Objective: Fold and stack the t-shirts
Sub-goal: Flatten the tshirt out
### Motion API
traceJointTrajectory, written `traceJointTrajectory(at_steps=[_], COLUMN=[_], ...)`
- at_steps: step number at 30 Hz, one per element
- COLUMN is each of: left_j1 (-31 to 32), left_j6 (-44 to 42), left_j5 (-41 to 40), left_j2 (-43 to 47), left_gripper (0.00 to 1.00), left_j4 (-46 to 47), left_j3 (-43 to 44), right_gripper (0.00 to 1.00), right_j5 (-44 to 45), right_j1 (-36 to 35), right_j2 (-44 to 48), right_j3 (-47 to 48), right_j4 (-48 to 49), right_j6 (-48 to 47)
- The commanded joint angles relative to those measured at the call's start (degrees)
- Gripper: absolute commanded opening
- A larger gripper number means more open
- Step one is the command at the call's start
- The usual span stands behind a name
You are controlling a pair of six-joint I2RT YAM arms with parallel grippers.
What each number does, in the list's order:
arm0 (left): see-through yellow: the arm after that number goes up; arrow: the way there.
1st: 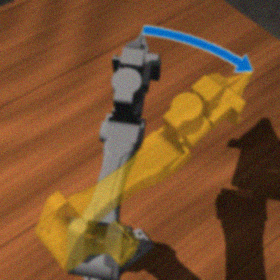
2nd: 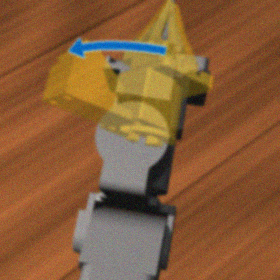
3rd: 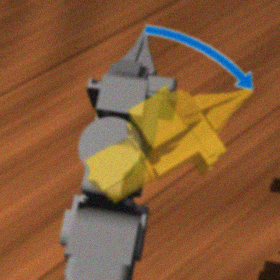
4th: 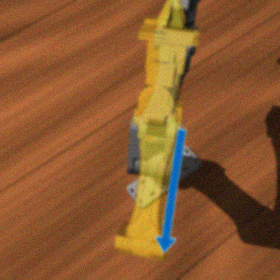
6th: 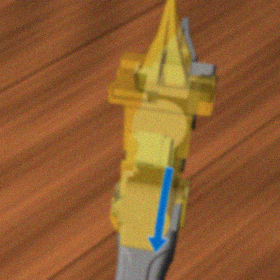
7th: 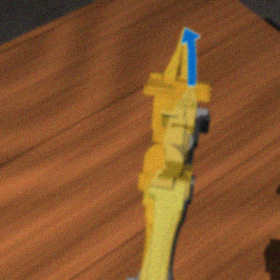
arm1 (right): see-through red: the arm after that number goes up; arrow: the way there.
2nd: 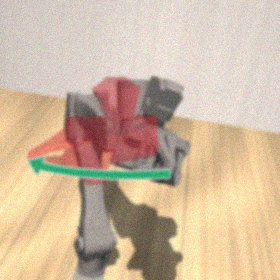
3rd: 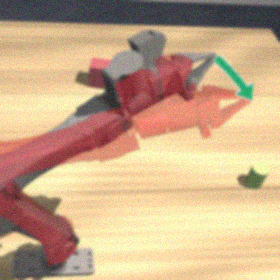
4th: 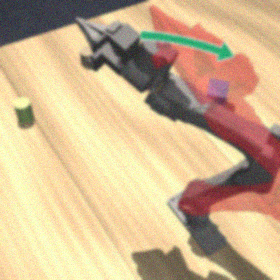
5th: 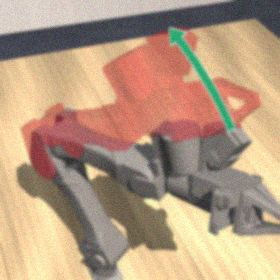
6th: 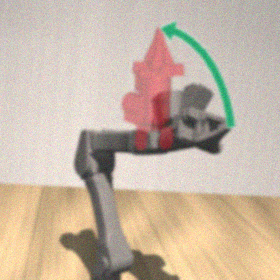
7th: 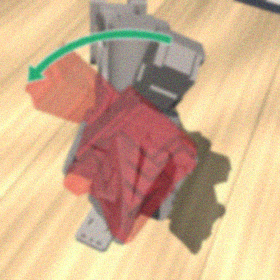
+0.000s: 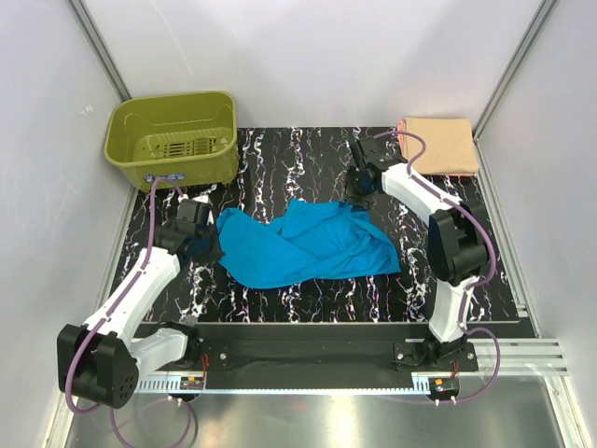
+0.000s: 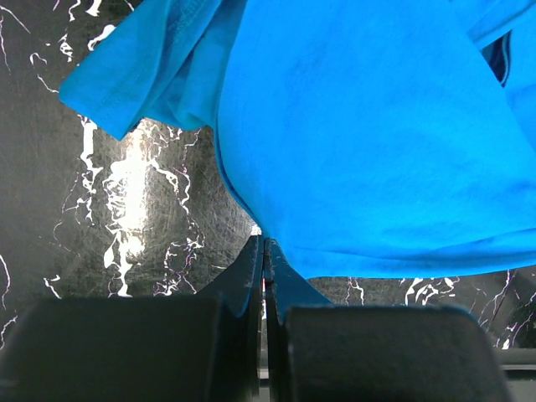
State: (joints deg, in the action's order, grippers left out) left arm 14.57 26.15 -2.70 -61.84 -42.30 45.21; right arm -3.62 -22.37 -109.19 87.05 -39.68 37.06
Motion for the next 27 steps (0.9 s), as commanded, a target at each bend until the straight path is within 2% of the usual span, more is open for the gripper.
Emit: traceJointTrajectory(at_steps=[1,5,9,17,27], left_j1=[0.2,0.2,0.2,0.2,0.2], left_j6=[-1.5,-2.0,-2.1,-2.2,-2.3], left_j5=[1.8,2.3,2.3,2.3,2.3], left_j2=[1.5,1.1,0.2,0.1,-0.6], left_gripper=[0.00,0.00,0.00,0.00,0.00], left_j4=[3.0,3.7,4.0,4.2,4.3], left_j3=[-0.3,-0.7,-0.6,-0.7,-0.9], right_gripper=[0.46,0.45,0.44,0.37,0.36], right_j5=[8.3,9.6,6.1,1.4,0.5], right_j1=[-0.3,-0.3,-0.3,-0.3,-0.4], right_j2=[-1.9,-1.0,-2.3,-5.2,-6.8], right_j3=[3.3,0.9,0.2,-0.6,0.3], right_j4=[-4.4,-1.2,1.3,6.3,5.5], right_j6=[-14.7,-25.6,-29.7,-32.1,-33.2])
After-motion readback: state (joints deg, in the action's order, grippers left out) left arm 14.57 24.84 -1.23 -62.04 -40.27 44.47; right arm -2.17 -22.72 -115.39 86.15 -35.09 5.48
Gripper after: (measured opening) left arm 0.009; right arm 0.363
